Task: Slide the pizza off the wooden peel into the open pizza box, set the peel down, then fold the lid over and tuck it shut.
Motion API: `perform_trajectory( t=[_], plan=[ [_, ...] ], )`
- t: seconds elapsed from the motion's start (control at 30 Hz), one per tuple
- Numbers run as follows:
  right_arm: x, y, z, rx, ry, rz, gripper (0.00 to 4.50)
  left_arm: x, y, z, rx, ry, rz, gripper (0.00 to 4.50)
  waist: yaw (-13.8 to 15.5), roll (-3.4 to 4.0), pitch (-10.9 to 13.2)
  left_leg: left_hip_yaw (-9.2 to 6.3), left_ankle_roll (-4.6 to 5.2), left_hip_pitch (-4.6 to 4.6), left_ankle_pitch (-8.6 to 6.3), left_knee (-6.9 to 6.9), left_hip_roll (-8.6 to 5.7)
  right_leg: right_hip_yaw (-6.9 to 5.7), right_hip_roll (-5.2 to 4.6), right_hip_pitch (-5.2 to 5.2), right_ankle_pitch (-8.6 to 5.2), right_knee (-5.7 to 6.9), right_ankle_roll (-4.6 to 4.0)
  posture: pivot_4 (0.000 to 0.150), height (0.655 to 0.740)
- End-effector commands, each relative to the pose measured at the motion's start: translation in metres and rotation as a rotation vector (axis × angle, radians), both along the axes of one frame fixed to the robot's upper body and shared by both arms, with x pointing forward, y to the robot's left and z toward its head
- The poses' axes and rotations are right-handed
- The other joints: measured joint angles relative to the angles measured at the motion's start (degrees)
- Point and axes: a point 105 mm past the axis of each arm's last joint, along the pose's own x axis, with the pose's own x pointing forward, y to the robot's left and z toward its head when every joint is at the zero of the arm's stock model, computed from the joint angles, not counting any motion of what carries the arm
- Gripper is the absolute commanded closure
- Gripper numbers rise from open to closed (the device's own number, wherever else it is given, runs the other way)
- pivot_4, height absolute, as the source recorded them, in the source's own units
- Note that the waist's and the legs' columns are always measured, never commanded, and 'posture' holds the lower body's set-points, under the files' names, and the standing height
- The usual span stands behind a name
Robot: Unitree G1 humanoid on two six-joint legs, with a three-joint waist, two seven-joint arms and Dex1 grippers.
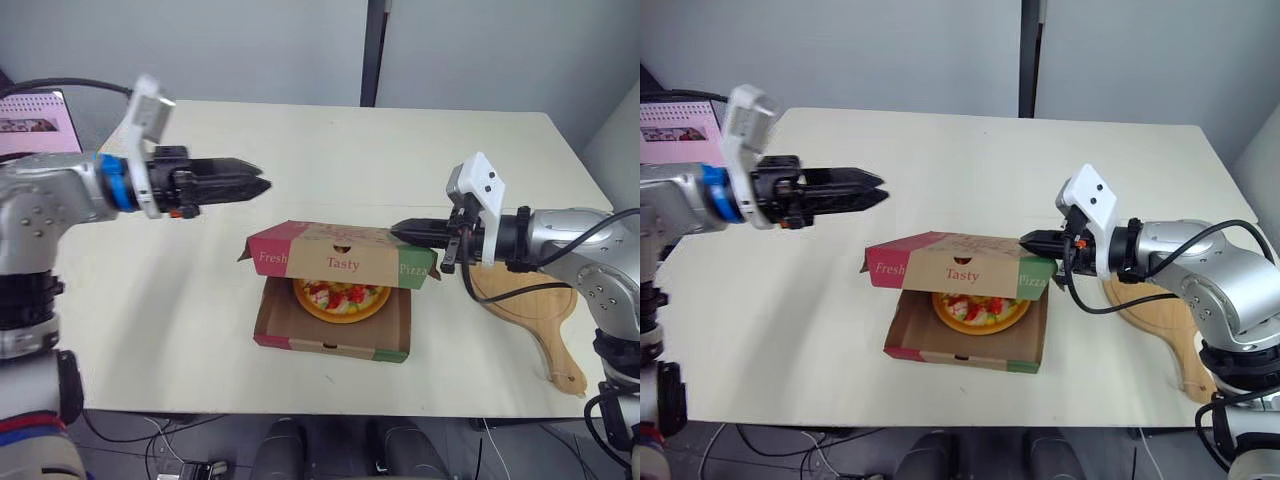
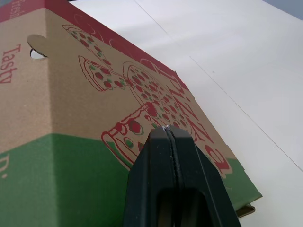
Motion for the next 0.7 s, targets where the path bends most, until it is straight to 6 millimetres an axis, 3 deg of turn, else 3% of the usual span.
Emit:
perform_trajectory(
  t=[0.03, 0.17, 0.3, 0.43, 0.6, 0.7],
  plan=[
    [-0.005, 0.006, 0.012, 0.006, -0.063, 0.020, 4.50, -0.002, -0.022, -0.004, 0.090, -0.069, -0.123, 3.34, 0.0, 0.00, 0.0, 0.01, 0.00, 0.00, 0.00, 0.00, 0.00, 0.02, 0.00, 0.00, 0.00, 0.01, -0.01, 0.150, 0.7400],
    [-0.007, 0.008, 0.010, 0.009, -0.059, 0.022, 4.50, 0.001, -0.037, -0.031, 0.211, -0.079, -0.241, 4.49, -0.3, 0.01, 0.0, 0.04, 0.00, 0.03, 0.00, -0.02, 0.01, 0.06, 0.03, -0.01, 0.03, 0.04, -0.06, 0.150, 0.7400],
    [-0.003, 0.008, 0.018, 0.073, -0.098, -0.035, 4.50, 0.002, -0.043, -0.043, 0.271, -0.083, -0.315, 4.49, -0.3, 0.01, 0.0, 0.02, 0.00, 0.01, 0.00, -0.01, 0.06, 0.07, 0.11, -0.08, 0.02, 0.13, -0.08, 0.150, 0.7400],
    [0.002, -0.012, 0.027, 0.110, -0.120, -0.147, 4.50, 0.003, -0.047, -0.042, 0.271, -0.090, -0.348, 4.49, 0.0, 0.01, 0.0, 0.02, 0.01, -0.01, 0.00, 0.04, 0.04, 0.08, 0.11, -0.10, 0.01, 0.22, -0.07, 0.150, 0.7400],
    [-0.009, -0.050, -0.007, -0.016, -0.030, -0.237, 4.50, 0.005, -0.047, -0.039, 0.265, -0.095, -0.346, 4.49, 0.5, 0.00, 0.0, -0.04, 0.01, -0.07, 0.00, 0.03, 0.00, 0.02, 0.06, -0.03, 0.01, 0.05, -0.06, 0.150, 0.7400],
    [-0.015, -0.049, -0.021, -0.018, 0.016, -0.227, 4.50, 0.007, -0.047, -0.038, 0.263, -0.106, -0.338, 4.49, -0.1, 0.01, 0.0, 0.00, 0.03, -0.06, -0.01, 0.05, 0.00, 0.07, 0.07, -0.01, 0.01, 0.03, -0.05, 0.150, 0.7400]
  ],
)
